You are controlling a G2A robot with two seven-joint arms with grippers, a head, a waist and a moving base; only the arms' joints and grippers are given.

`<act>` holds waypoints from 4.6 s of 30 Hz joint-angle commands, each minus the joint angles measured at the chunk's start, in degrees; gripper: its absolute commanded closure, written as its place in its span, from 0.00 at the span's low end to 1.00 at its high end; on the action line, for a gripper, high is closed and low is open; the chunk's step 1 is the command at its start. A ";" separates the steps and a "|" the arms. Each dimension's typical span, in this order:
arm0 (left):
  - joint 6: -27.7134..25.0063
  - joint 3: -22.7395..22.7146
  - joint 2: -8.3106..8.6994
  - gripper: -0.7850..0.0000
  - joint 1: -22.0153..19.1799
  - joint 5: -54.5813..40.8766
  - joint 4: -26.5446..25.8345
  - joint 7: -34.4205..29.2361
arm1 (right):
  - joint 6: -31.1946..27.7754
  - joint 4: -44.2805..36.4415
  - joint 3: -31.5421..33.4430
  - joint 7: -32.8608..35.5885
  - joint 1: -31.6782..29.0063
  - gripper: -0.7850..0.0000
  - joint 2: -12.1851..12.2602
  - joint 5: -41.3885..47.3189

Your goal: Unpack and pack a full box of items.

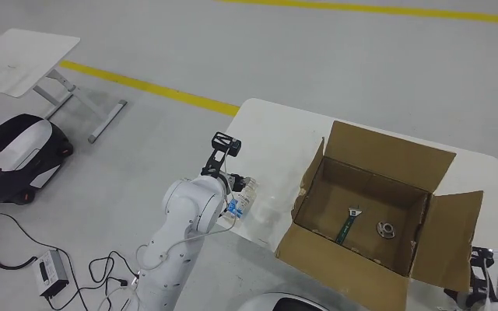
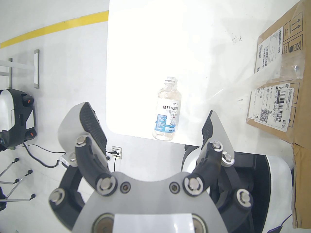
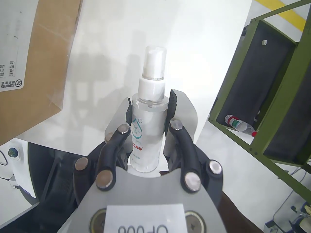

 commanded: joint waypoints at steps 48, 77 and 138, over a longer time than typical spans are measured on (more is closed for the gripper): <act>0.00 0.00 0.00 0.00 0.00 0.00 0.00 0.00 | 1.66 -19.55 7.03 -1.58 -3.00 1.00 1.06 2.61; 0.00 0.00 0.00 0.00 0.00 0.00 0.00 0.00 | 2.00 -21.86 -21.61 -6.66 7.48 1.00 1.49 -5.77; 0.00 0.00 0.00 0.00 0.00 0.00 0.00 0.00 | 26.52 35.75 -47.04 6.51 41.79 0.62 -8.66 1.05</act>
